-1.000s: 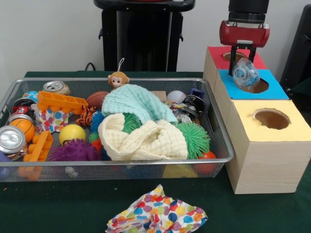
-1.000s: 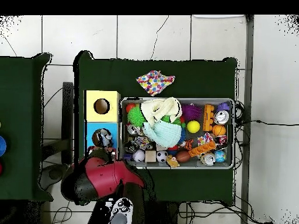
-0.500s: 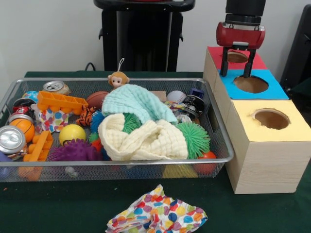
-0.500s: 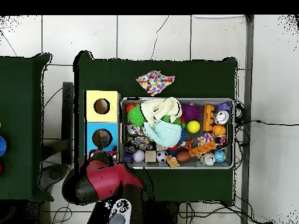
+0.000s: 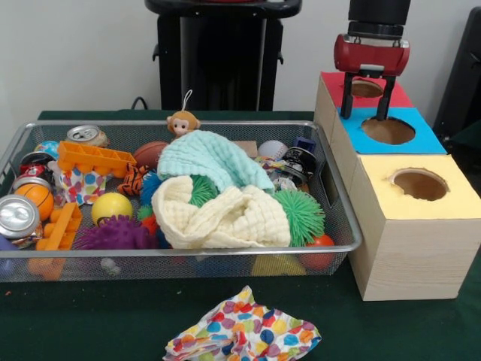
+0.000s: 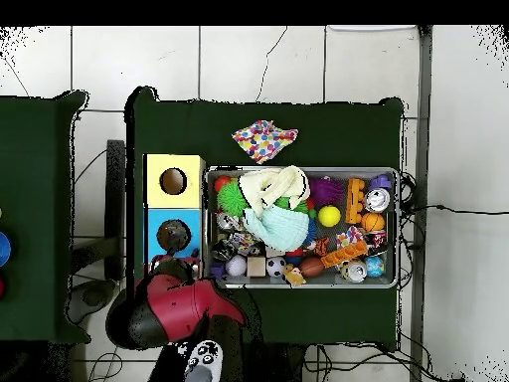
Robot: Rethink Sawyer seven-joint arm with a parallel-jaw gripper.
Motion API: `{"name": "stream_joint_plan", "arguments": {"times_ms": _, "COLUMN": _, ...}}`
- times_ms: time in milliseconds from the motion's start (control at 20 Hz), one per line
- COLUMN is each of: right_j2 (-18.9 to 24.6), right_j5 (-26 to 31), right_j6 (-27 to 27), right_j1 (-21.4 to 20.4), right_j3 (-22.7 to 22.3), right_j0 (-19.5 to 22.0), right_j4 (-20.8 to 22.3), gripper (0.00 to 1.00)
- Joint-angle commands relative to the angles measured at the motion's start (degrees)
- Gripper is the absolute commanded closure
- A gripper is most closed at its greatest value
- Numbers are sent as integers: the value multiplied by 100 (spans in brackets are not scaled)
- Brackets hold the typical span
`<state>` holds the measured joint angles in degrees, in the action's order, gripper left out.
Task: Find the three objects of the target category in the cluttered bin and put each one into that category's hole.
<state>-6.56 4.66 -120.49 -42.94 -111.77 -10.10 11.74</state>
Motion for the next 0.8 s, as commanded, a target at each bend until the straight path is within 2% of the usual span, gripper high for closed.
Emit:
{"name": "stream_joint_plan", "arguments": {"times_ms": 50, "right_j2": 239, "right_j5": 126, "right_j6": -222, "right_j1": 437, "right_j3": -72, "right_j0": 385, "right_j4": 341, "gripper": 0}}
{"name": "stream_joint_plan", "arguments": {"times_ms": 200, "right_j2": 597, "right_j5": 243, "right_j6": 122, "right_j1": 350, "right_j3": 2, "right_j0": 889, "right_j4": 501, "gripper": 0}}
{"name": "stream_joint_plan", "arguments": {"times_ms": 250, "right_j2": 849, "right_j5": 395, "right_j6": 273, "right_j1": 276, "right_j3": 22, "right_j0": 1152, "right_j4": 510, "gripper": 0}}
{"name": "stream_joint_plan", "arguments": {"times_ms": 350, "right_j2": 1117, "right_j5": 783, "right_j6": 471, "right_j1": 110, "right_j3": 106, "right_j0": 1402, "right_j4": 462, "gripper": 0}}
{"name": "stream_joint_plan", "arguments": {"times_ms": 550, "right_j2": 1302, "right_j5": 1716, "right_j6": 684, "right_j1": -170, "right_j3": 383, "right_j0": 1488, "right_j4": 360, "gripper": 0}}
{"name": "stream_joint_plan", "arguments": {"times_ms": 800, "right_j2": 1418, "right_j5": 1998, "right_j6": 494, "right_j1": -271, "right_j3": 519, "right_j0": 1413, "right_j4": 343, "gripper": 0}}
